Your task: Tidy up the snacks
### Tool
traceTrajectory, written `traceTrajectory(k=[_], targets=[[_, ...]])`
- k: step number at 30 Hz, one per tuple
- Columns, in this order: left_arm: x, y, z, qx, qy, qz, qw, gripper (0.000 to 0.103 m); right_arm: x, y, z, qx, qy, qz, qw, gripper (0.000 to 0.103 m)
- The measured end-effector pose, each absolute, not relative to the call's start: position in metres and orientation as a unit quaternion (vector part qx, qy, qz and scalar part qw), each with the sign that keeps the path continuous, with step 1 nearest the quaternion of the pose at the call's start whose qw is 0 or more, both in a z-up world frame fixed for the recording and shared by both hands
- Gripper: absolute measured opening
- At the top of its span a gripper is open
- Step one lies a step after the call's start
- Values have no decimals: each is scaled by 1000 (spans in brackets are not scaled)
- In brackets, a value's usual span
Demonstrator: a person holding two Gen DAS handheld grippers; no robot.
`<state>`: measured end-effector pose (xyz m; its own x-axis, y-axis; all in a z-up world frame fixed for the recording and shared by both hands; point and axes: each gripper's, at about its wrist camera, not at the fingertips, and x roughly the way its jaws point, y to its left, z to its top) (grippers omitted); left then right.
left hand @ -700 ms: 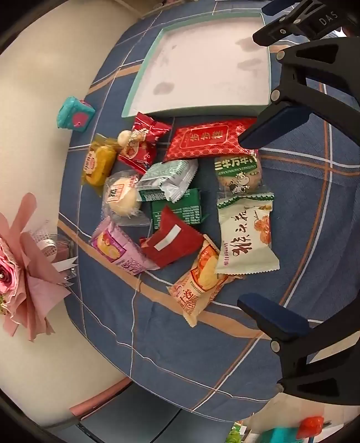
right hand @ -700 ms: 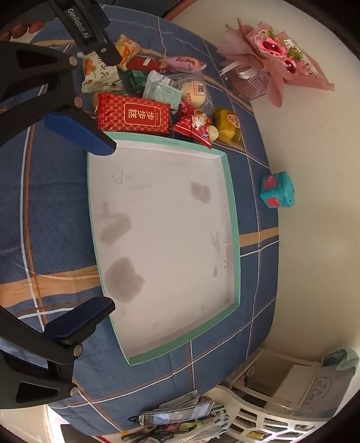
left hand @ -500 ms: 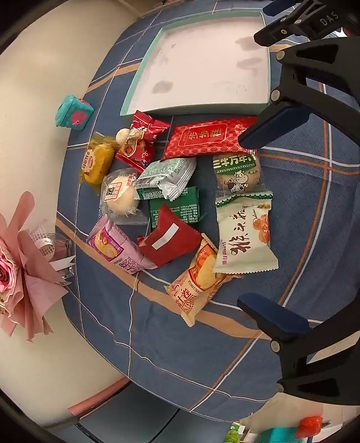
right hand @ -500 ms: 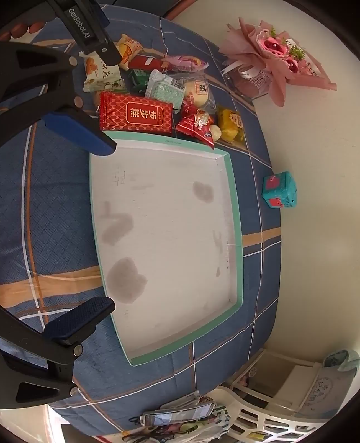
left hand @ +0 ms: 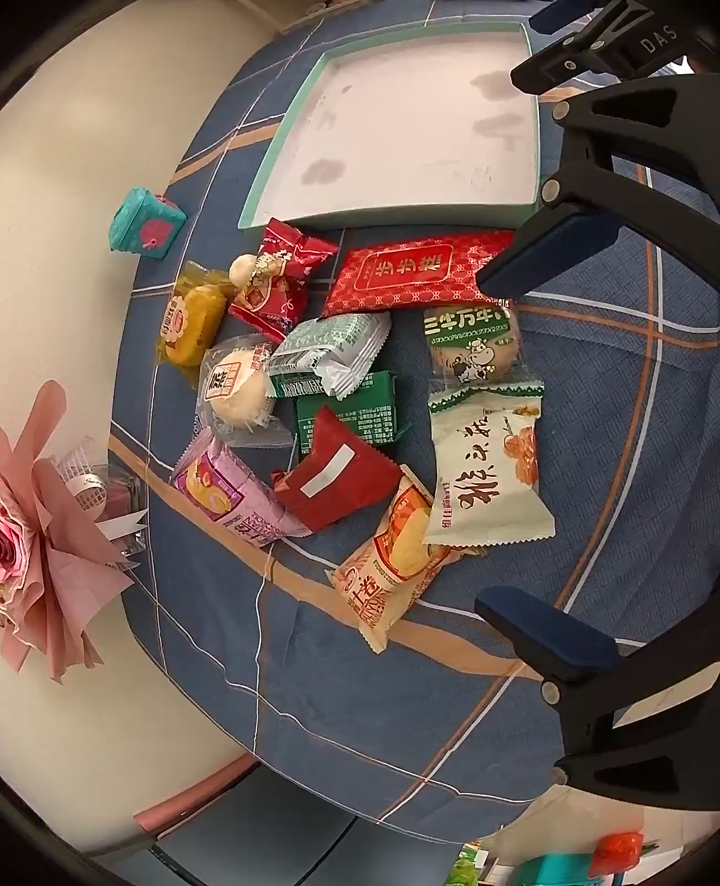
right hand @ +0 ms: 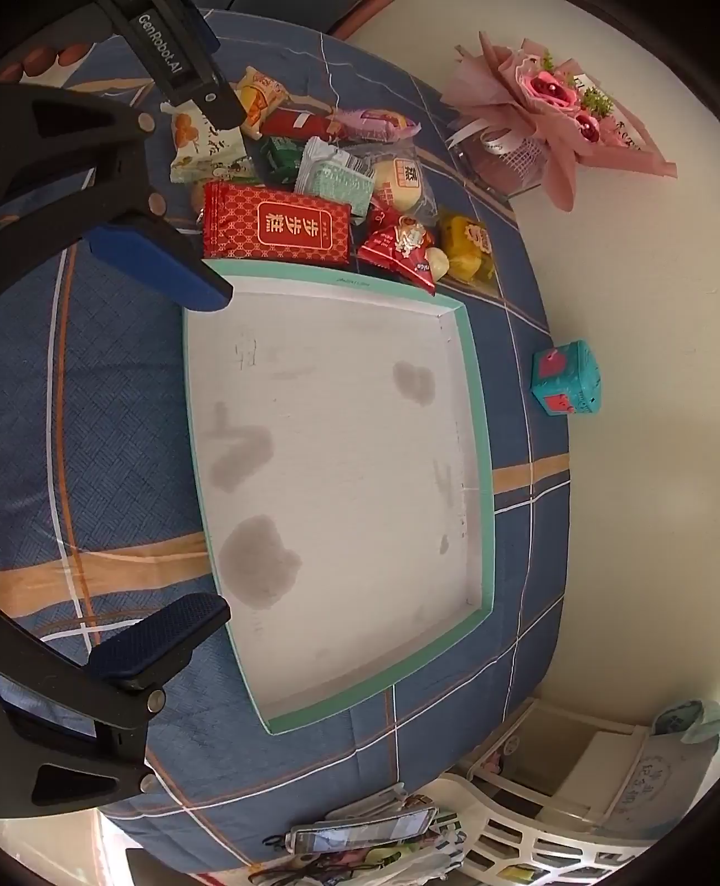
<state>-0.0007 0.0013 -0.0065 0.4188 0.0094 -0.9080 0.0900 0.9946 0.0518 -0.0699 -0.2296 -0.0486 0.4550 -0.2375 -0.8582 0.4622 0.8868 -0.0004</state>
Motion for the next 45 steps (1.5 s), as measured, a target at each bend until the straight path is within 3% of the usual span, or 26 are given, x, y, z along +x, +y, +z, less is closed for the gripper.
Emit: traceTrajectory(k=[45], targets=[[5, 4, -24, 50, 571, 3, 820, 103, -69, -233, -50, 127, 486, -212, 838, 103]])
